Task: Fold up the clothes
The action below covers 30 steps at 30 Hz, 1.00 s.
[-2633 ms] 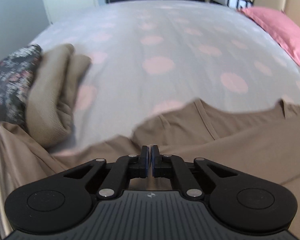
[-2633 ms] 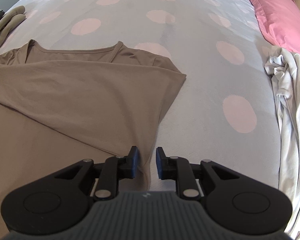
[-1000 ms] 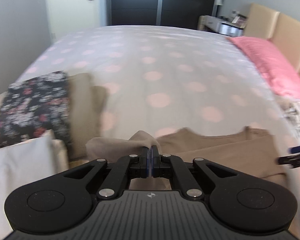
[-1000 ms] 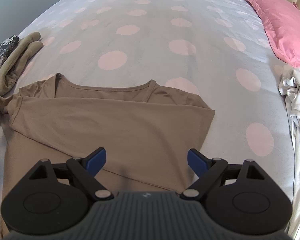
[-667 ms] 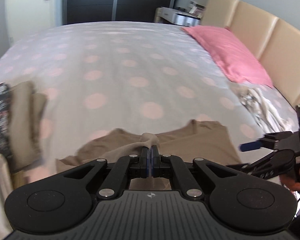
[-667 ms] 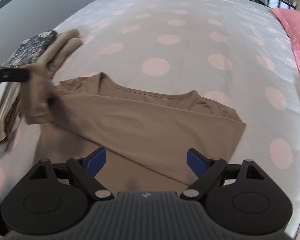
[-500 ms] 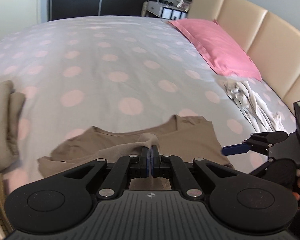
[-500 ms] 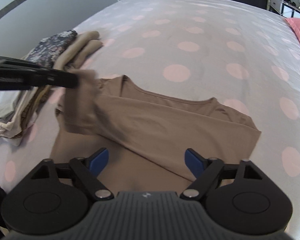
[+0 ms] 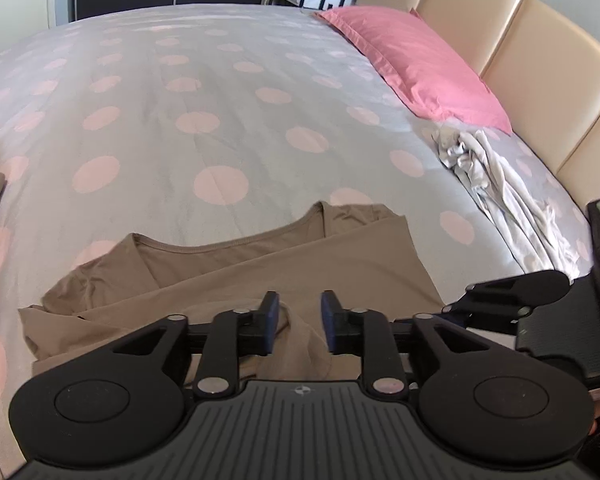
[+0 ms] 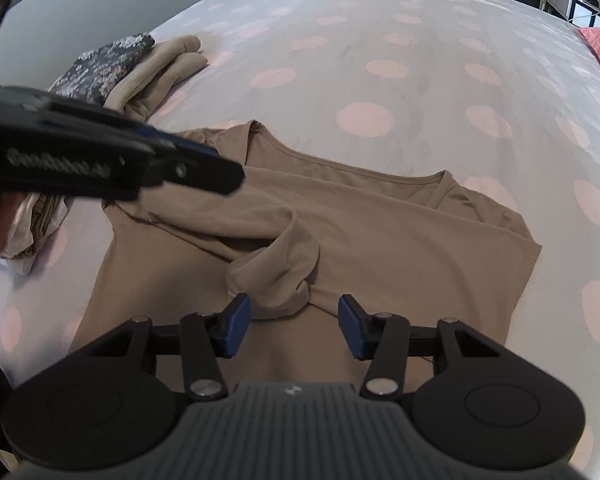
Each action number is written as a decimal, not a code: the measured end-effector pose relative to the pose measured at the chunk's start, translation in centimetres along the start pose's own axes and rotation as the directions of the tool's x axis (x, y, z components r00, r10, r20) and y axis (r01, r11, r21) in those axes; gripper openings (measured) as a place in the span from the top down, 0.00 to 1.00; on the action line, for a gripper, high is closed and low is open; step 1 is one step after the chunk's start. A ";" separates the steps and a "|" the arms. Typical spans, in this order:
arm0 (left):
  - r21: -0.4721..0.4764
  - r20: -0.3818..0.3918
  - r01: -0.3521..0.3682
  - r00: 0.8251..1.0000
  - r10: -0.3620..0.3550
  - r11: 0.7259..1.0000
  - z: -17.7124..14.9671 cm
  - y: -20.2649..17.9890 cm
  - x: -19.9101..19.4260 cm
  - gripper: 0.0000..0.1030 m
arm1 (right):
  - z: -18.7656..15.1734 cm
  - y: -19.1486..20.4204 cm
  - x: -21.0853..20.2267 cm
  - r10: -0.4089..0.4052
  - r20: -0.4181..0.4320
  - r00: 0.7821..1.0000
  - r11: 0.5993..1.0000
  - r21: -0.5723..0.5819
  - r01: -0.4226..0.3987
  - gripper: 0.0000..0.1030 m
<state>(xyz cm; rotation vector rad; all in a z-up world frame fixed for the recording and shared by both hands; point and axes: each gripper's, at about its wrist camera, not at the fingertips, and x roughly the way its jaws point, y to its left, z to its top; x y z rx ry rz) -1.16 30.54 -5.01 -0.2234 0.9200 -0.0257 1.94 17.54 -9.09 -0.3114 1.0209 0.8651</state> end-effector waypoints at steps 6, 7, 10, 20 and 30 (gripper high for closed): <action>-0.094 0.018 -0.122 0.992 0.124 0.988 -1.0 4.8 -2.2 0.77 | -0.2 0.1 2.6 0.000 -0.065 0.998 1.000 0.028 0.002 0.49; -0.113 0.013 -0.146 0.989 0.148 0.983 -1.4 5.8 -2.5 0.77 | -0.2 0.1 3.0 0.000 -0.070 0.998 0.999 0.038 0.002 0.51; -0.178 -0.016 -0.214 0.977 0.215 0.960 -2.5 8.7 -3.2 0.77 | -0.1 0.1 4.1 0.001 -0.088 0.996 0.998 0.069 0.005 0.56; -0.270 -0.099 -0.378 0.926 0.365 0.885 -5.7 14.6 -5.1 0.77 | 1.6 1.2 4.4 -0.053 -0.038 0.998 0.997 0.059 0.056 0.96; -0.106 -0.176 -0.417 0.902 0.395 0.903 -8.6 14.1 -2.6 0.71 | 4.6 -1.7 -2.7 -0.101 0.092 0.991 0.990 0.103 0.092 0.97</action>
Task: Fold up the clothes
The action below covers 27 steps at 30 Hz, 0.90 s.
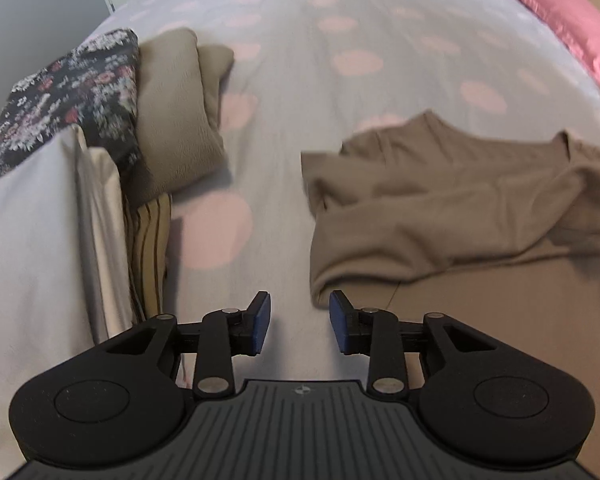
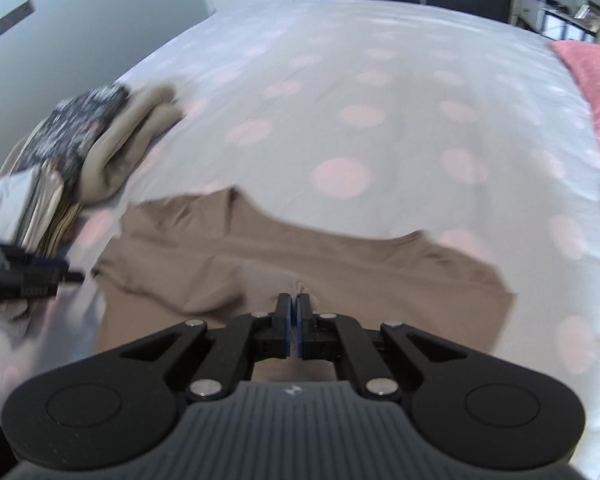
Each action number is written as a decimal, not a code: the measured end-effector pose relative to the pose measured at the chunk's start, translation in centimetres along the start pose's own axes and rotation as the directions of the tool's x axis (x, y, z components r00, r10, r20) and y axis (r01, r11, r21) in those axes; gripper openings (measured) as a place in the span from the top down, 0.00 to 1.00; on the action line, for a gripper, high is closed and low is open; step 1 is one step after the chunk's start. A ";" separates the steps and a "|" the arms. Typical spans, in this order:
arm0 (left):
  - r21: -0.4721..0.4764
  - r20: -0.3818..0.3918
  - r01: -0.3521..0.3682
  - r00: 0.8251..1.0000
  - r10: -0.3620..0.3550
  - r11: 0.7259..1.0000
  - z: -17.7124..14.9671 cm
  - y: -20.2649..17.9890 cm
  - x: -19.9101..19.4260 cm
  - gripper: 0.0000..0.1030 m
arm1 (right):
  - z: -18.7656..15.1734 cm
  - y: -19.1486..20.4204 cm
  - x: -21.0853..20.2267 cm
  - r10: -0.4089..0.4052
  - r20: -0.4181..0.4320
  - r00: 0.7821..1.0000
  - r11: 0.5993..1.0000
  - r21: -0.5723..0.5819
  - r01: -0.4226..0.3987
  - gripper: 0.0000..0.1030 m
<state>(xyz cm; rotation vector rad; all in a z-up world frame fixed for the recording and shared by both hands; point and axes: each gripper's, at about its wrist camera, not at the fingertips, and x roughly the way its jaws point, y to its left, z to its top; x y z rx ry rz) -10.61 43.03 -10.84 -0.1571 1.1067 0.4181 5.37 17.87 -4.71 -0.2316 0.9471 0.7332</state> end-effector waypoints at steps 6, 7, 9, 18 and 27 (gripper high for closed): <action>0.018 -0.003 0.001 1.000 -0.001 1.000 0.0 -0.4 0.3 0.69 | -0.4 -4.3 0.1 -0.149 -0.037 0.988 0.987 0.056 0.151 0.97; 0.024 -0.002 0.002 1.000 -0.002 1.000 0.1 -0.6 0.3 0.67 | -0.6 -4.8 0.4 -0.160 -0.067 0.985 0.985 0.058 0.164 0.97; 0.038 -0.002 0.003 1.000 -0.003 0.999 0.2 -0.9 0.4 0.63 | -1.2 -5.7 1.0 -0.183 -0.127 0.975 0.980 0.059 0.192 0.92; -0.012 0.010 0.029 1.000 -0.029 1.000 1.1 -1.2 1.1 0.63 | -2.6 -9.5 1.4 -0.230 -0.158 0.960 0.955 0.153 0.253 0.86; -0.077 0.051 0.032 0.998 -0.028 0.997 4.0 -2.2 1.9 0.63 | -2.9 -12.9 3.2 -0.059 -0.176 0.983 0.894 0.428 0.130 0.75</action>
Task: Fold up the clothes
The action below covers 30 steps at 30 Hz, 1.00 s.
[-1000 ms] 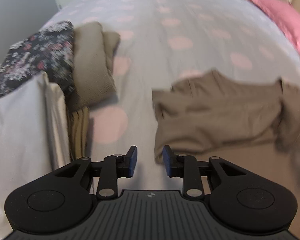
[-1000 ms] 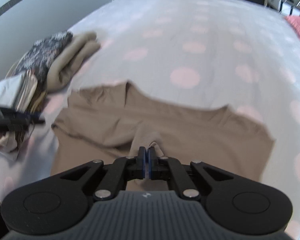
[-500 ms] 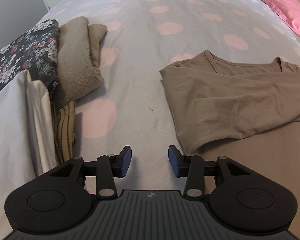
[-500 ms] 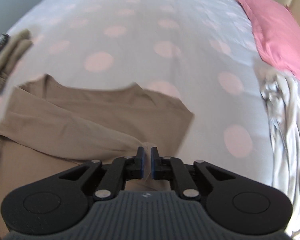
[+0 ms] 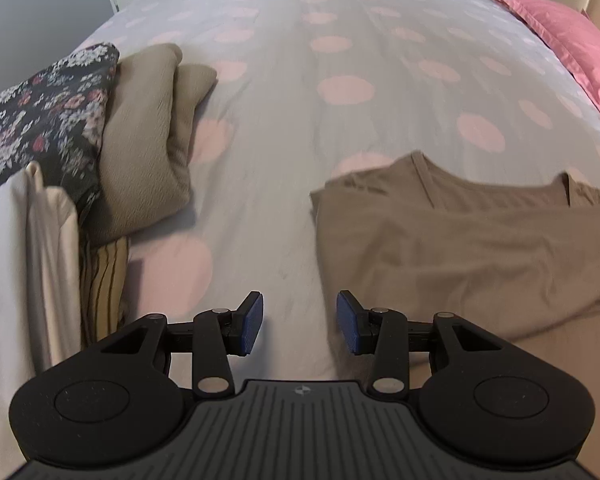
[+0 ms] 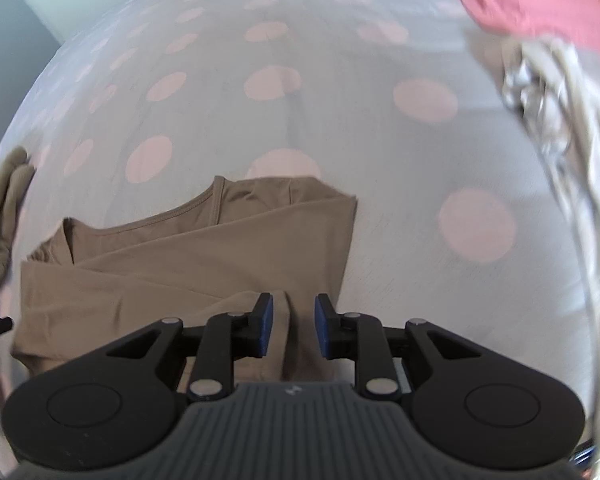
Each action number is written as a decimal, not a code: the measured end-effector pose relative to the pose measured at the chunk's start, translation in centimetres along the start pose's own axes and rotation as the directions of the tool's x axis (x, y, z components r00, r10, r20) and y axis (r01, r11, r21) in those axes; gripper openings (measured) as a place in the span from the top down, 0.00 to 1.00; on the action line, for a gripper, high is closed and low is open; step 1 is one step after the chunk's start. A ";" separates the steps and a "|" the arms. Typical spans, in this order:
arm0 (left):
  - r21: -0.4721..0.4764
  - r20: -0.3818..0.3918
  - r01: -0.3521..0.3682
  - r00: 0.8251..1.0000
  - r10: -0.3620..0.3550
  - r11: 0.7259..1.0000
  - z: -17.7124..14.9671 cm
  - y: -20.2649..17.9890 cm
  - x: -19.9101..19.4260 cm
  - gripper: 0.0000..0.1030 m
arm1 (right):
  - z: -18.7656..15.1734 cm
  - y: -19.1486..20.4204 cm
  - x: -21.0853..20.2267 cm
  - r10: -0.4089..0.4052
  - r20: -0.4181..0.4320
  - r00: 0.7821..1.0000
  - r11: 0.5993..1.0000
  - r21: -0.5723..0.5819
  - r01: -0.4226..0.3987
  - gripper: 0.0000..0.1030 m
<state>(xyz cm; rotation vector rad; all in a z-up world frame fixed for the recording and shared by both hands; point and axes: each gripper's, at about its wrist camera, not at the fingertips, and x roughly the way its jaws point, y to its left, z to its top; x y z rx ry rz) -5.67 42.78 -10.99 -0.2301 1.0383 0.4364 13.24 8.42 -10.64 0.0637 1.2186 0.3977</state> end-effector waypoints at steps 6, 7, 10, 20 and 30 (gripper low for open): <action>-0.035 0.000 0.032 0.999 -0.032 0.999 1.7 -1.4 1.5 0.63 | -0.3 -1.0 2.4 0.067 -0.057 0.996 0.993 0.103 -0.061 0.69; -0.027 -0.002 0.033 0.999 -0.033 0.999 1.9 -1.8 1.8 0.63 | -0.3 -1.1 2.7 0.078 -0.062 0.995 0.990 0.119 -0.071 0.71; 0.004 -0.011 0.036 0.999 -0.036 0.999 2.1 -2.9 2.4 0.63 | -0.4 -0.8 2.4 0.137 -0.067 0.988 0.986 0.104 -0.129 0.95; 0.052 -0.041 0.007 0.999 -0.005 0.999 1.3 -3.4 3.4 0.63 | -5.7 3.5 1.0 0.117 -0.163 0.980 0.953 -0.258 -0.157 0.96; 0.079 -0.043 -0.008 0.999 0.011 0.997 0.9 -3.6 3.6 0.63 | -6.4 -0.8 0.5 0.119 -0.152 0.981 0.980 -0.142 -0.141 0.77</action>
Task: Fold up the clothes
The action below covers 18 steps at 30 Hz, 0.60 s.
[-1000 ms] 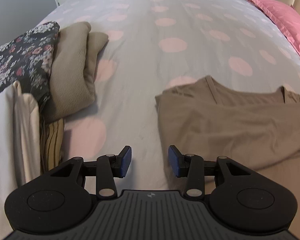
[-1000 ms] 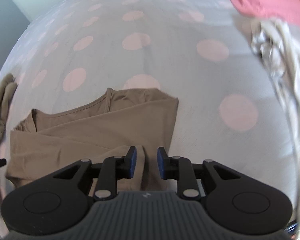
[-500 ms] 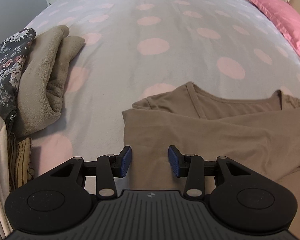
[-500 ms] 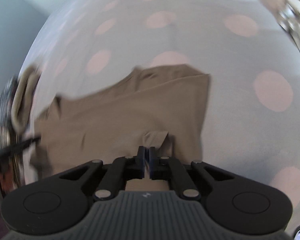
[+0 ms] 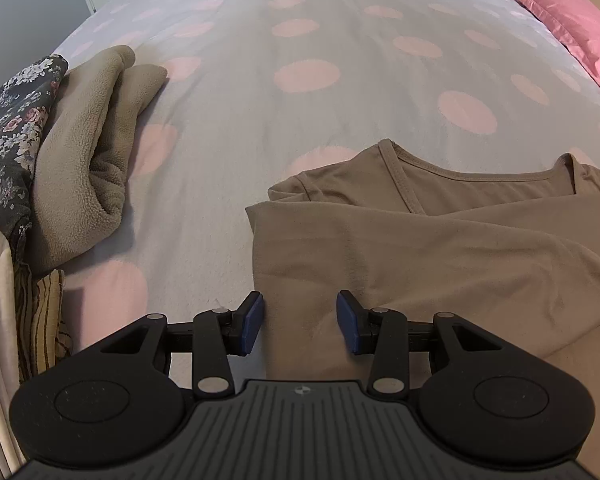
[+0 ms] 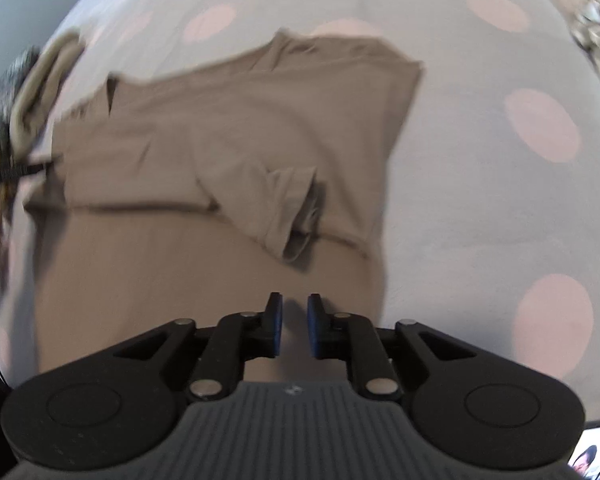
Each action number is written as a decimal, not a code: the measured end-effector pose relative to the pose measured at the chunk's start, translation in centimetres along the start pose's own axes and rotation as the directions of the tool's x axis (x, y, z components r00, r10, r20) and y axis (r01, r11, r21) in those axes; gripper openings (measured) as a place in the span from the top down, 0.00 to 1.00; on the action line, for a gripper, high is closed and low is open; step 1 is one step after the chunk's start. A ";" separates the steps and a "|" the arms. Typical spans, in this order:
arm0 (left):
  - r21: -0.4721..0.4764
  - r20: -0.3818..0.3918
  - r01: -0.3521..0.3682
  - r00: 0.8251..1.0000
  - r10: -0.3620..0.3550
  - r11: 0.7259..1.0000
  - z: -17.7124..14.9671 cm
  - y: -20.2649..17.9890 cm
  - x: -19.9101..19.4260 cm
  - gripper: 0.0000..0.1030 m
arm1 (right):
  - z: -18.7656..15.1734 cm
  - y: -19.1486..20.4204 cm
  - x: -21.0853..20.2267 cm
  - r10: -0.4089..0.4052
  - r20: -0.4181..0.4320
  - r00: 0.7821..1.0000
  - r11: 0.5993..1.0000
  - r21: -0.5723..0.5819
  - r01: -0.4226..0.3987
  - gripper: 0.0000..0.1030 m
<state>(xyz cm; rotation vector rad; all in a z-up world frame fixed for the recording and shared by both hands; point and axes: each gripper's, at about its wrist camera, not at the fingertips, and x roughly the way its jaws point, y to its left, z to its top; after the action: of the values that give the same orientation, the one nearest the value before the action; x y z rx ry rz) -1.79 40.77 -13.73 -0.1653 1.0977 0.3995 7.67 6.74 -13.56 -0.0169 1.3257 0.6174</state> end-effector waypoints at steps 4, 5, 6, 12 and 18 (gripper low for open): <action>0.001 0.000 -0.003 1.000 0.003 1.000 0.0 -0.1 0.1 0.63 | 1.4 -2.2 -2.3 0.065 0.115 0.991 0.987 0.142 -0.081 0.74; 0.002 0.000 -0.004 1.000 0.004 1.000 0.0 0.0 0.1 0.62 | 1.8 -2.6 -2.6 0.074 0.140 0.987 0.980 0.171 -0.097 0.74; 0.002 0.000 -0.005 1.000 0.005 1.000 0.0 0.0 0.1 0.62 | 2.1 -2.9 -2.8 0.077 0.155 0.985 0.975 0.193 -0.107 0.73; 0.001 -0.002 -0.008 1.000 0.008 1.000 0.2 0.0 0.2 0.62 | 3.8 -2.7 -0.3 0.027 0.118 0.993 0.978 0.202 -0.051 0.72; -0.034 0.032 -0.012 0.999 0.013 0.999 0.6 1.2 -0.4 0.62 | 4.8 -2.5 1.5 0.058 0.083 0.995 0.975 0.210 -0.074 0.79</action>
<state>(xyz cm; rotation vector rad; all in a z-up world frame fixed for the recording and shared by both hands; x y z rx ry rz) -1.87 41.97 -13.05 -0.1810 1.0608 0.4303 13.19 6.93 -14.48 0.2243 1.3160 0.5239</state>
